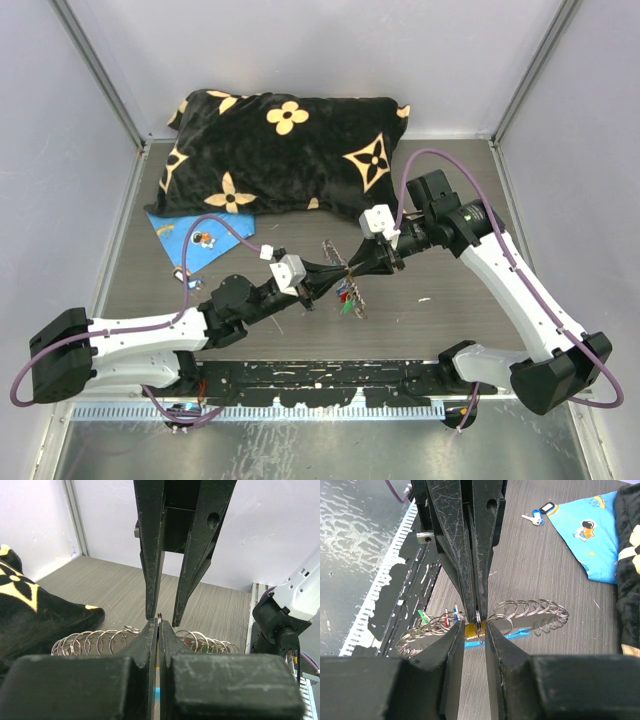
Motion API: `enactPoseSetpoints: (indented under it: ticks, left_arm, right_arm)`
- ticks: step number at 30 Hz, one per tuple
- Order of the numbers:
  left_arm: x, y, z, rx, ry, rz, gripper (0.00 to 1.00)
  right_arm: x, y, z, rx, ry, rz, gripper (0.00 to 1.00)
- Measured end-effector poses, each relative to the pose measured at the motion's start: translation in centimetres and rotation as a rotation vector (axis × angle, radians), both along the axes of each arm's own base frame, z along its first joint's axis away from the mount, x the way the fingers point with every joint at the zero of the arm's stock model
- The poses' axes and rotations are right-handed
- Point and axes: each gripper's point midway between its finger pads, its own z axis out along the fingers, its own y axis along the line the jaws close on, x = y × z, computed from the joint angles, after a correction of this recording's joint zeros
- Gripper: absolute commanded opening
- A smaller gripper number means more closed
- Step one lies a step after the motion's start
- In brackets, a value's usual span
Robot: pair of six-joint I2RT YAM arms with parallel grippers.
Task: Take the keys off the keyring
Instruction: Remove the key from the keyring.
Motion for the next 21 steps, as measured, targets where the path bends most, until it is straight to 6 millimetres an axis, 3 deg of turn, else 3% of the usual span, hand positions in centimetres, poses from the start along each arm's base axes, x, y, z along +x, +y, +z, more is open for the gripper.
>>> enactPoseSetpoints:
  ticks: [9, 10, 14, 21]
  left_arm:
    - [-0.07, -0.04, 0.01, -0.006, 0.012, -0.005, 0.0]
    - [-0.09, -0.05, 0.04, -0.008, 0.012, -0.006, 0.0]
    - [-0.06, -0.02, 0.13, -0.011, 0.011, -0.005, 0.0]
    - [-0.23, -0.05, 0.11, -0.012, 0.007, -0.018, 0.03]
  right_arm:
    - [0.03, 0.05, -0.43, 0.0, 0.007, 0.0, 0.28]
    - [0.05, 0.05, -0.44, 0.0, 0.006, 0.0, 0.26]
    - [0.02, 0.04, -0.46, -0.001, 0.008, 0.001, 0.02]
    - [0.06, 0.09, -0.59, -0.001, 0.009, 0.006, 0.01]
